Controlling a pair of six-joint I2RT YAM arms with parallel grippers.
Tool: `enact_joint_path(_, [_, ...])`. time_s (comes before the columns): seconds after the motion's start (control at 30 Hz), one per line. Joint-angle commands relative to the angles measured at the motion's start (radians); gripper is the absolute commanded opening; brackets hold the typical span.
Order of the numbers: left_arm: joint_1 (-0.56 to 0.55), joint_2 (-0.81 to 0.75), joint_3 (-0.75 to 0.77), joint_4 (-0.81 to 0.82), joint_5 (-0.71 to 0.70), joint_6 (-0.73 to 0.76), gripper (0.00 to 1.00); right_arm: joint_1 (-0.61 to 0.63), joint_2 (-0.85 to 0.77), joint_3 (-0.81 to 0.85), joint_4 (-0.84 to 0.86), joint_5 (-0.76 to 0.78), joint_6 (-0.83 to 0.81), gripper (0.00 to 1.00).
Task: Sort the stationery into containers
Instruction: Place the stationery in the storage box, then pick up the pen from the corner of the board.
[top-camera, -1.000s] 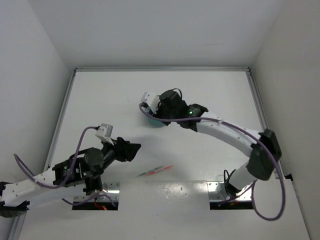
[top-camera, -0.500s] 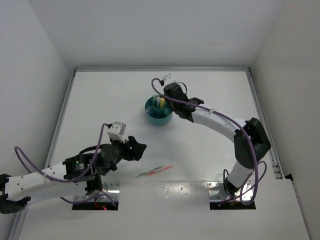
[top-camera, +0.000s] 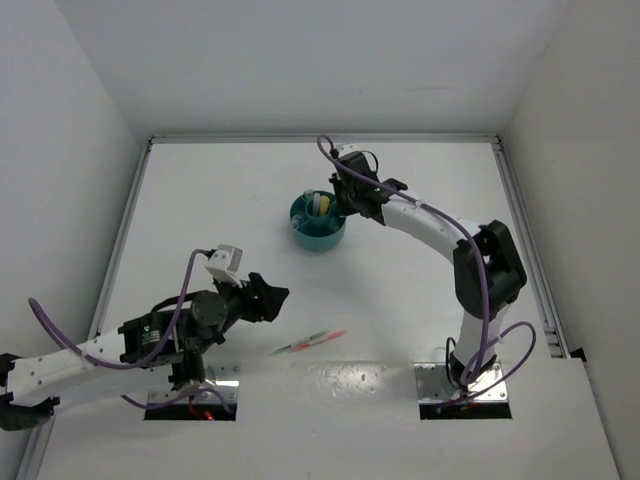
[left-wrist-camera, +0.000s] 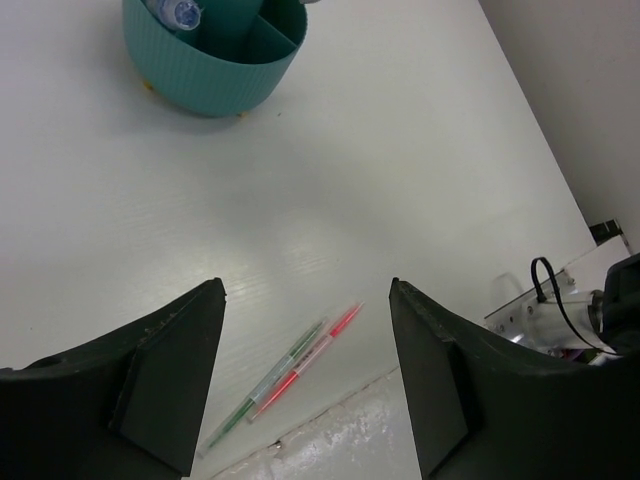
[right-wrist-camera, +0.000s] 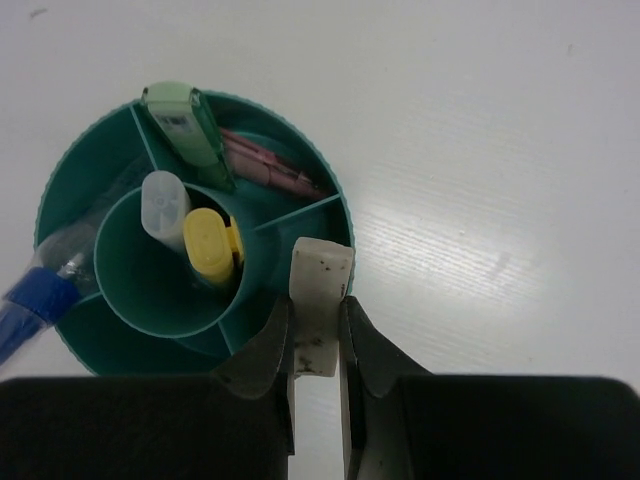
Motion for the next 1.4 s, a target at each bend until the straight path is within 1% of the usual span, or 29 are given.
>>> enact_joint_path(0.0, [-0.011, 0.016, 0.008, 0.016, -0.002, -0.007, 0.72, -0.020, 0.001, 0.036, -0.004, -0.092, 0.042, 0.00])
enact_joint_path(0.1, [-0.011, 0.025, 0.008, 0.016, -0.002, 0.003, 0.72, -0.020, 0.020, 0.036, -0.004, -0.149, 0.051, 0.00])
enact_joint_path(0.23, [-0.011, 0.025, 0.008, 0.016, -0.002, 0.003, 0.72, -0.020, 0.020, 0.027, 0.010, -0.173, 0.051, 0.00])
enact_joint_path(0.27, [-0.011, 0.025, 0.008, 0.016, -0.002, 0.003, 0.72, -0.030, 0.020, 0.027, 0.010, -0.173, 0.051, 0.08])
enact_joint_path(0.33, [-0.011, 0.025, 0.008, 0.016, -0.002, 0.003, 0.72, -0.030, 0.020, 0.027, 0.010, -0.192, 0.051, 0.16])
enact_joint_path(0.37, [-0.011, 0.025, 0.008, 0.016, -0.002, 0.003, 0.72, -0.030, 0.020, 0.027, 0.010, -0.192, 0.051, 0.27])
enact_joint_path(0.47, [-0.011, 0.025, 0.008, 0.016, -0.002, 0.003, 0.74, -0.030, 0.020, 0.027, 0.010, -0.201, 0.051, 0.35])
enact_joint_path(0.5, [-0.011, 0.025, 0.008, 0.016, -0.002, -0.006, 0.74, -0.030, 0.020, 0.027, 0.010, -0.201, 0.051, 0.42])
enact_joint_path(0.67, [-0.011, 0.080, 0.008, 0.016, -0.002, -0.007, 0.74, -0.039, 0.000, 0.027, 0.001, -0.181, 0.051, 0.43])
enact_joint_path(0.73, [-0.011, 0.113, 0.008, 0.007, -0.002, -0.017, 0.70, -0.039, -0.028, 0.018, 0.001, -0.181, 0.040, 0.36])
enact_joint_path(0.77, [-0.011, 0.160, 0.017, 0.007, 0.009, -0.017, 0.48, -0.039, -0.044, 0.018, 0.001, -0.172, 0.013, 0.16])
enact_joint_path(0.8, [-0.011, 0.191, 0.029, 0.007, 0.020, -0.017, 0.17, -0.039, -0.066, 0.007, 0.001, -0.172, -0.004, 0.16])
enact_joint_path(0.83, [-0.011, 0.229, 0.029, 0.007, 0.020, -0.028, 0.00, -0.039, -0.124, -0.002, 0.015, -0.182, -0.036, 0.00])
enact_joint_path(0.87, [-0.011, 0.273, 0.047, -0.006, 0.020, -0.043, 0.00, -0.039, -0.156, -0.018, 0.015, -0.204, -0.085, 0.00])
enact_joint_path(0.9, [-0.011, 0.370, 0.061, -0.006, 0.070, -0.062, 0.00, -0.039, -0.193, -0.042, 0.015, -0.253, -0.198, 0.00])
enact_joint_path(0.93, [-0.011, 0.424, 0.061, 0.003, 0.087, -0.092, 0.00, -0.039, -0.234, -0.064, 0.024, -0.302, -0.280, 0.00])
enact_joint_path(0.97, [-0.011, 0.480, 0.072, 0.025, 0.118, -0.124, 0.00, -0.039, -0.332, -0.100, 0.048, -0.349, -0.372, 0.00])
enact_joint_path(1.0, [-0.011, 0.593, 0.083, 0.051, 0.229, -0.103, 0.00, -0.039, -0.388, -0.192, 0.070, -0.427, -0.546, 0.09])
enact_joint_path(1.03, [-0.022, 0.649, 0.100, 0.065, 0.282, -0.068, 0.00, -0.039, -0.440, -0.238, 0.088, -0.472, -0.623, 0.50])
enact_joint_path(1.07, [-0.031, 0.698, 0.148, 0.047, 0.319, 0.011, 0.04, -0.039, -0.528, -0.277, 0.088, -0.542, -0.699, 0.66])
enact_joint_path(1.1, [-0.043, 0.737, 0.172, 0.027, 0.343, 0.039, 0.10, -0.039, -0.564, -0.339, 0.088, -0.561, -0.786, 0.76])
enact_joint_path(1.13, [-0.053, 0.777, 0.187, 0.005, 0.344, 0.062, 0.39, -0.039, -0.593, -0.367, 0.088, -0.571, -0.799, 0.84])
enact_joint_path(1.17, [-0.053, 0.777, 0.198, -0.007, 0.354, 0.107, 0.56, -0.039, -0.617, -0.393, 0.088, -0.590, -0.814, 0.86])
enact_joint_path(1.2, [-0.053, 0.777, 0.212, -0.007, 0.354, 0.130, 0.65, -0.039, -0.633, -0.436, 0.088, -0.603, -0.831, 0.86])
enact_joint_path(1.23, [-0.031, 0.777, 0.212, -0.007, 0.354, 0.150, 0.68, -0.039, -0.658, -0.453, 0.100, -0.603, -0.831, 0.87])
enact_joint_path(1.3, [0.002, 0.766, 0.222, -0.007, 0.365, 0.199, 0.70, -0.039, -0.658, -0.464, 0.087, -0.632, -0.831, 0.87])
enact_joint_path(1.37, [0.024, 0.766, 0.223, 0.002, 0.365, 0.223, 0.56, -0.039, -0.658, -0.473, 0.065, -0.632, -0.831, 0.87])
